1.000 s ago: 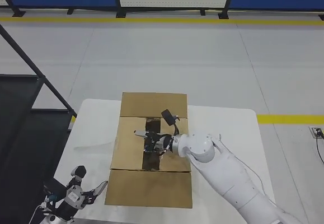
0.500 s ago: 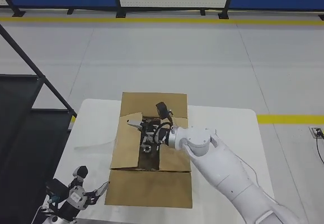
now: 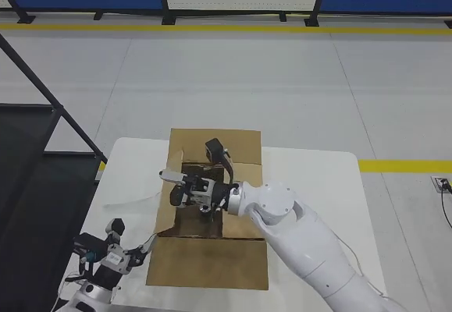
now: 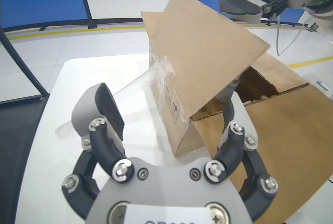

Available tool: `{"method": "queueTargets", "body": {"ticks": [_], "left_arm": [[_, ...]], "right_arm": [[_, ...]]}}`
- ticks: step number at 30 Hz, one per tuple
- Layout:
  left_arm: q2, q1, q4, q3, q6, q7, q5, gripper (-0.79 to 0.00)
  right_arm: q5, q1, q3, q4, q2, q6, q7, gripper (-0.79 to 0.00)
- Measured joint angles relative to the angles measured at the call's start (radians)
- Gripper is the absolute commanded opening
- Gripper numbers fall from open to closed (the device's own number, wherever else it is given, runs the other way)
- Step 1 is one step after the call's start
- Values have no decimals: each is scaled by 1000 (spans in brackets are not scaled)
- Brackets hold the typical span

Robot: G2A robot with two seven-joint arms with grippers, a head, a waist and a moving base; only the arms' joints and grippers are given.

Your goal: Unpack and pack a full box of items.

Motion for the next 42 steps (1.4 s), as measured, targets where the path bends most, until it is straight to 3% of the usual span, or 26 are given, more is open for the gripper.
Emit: {"method": "queueTargets", "body": {"ticks": [5, 11, 15, 17, 21, 42], "left_arm": [[0, -21, -9, 23, 2, -29, 42, 0], [-1, -3, -14, 19, 15, 15, 67, 0], [0, 36, -5, -30, 14, 49, 42, 0], [1, 44, -5, -40, 19, 51, 37, 0], [1, 43, -6, -39, 19, 50, 37, 0], [1, 43, -6, -39, 19, 50, 37, 0]], "right_arm": [[45, 24, -4, 27, -11, 2, 44, 0], [-4, 38, 10, 29, -10, -10, 22, 0], [-262, -18, 52, -75, 10, 22, -180, 0], [-296, -10, 51, -58, 10, 20, -209, 0], [-193, -9, 50, -49, 10, 19, -197, 0], [-190, -9, 50, -49, 10, 19, -197, 0]]}}
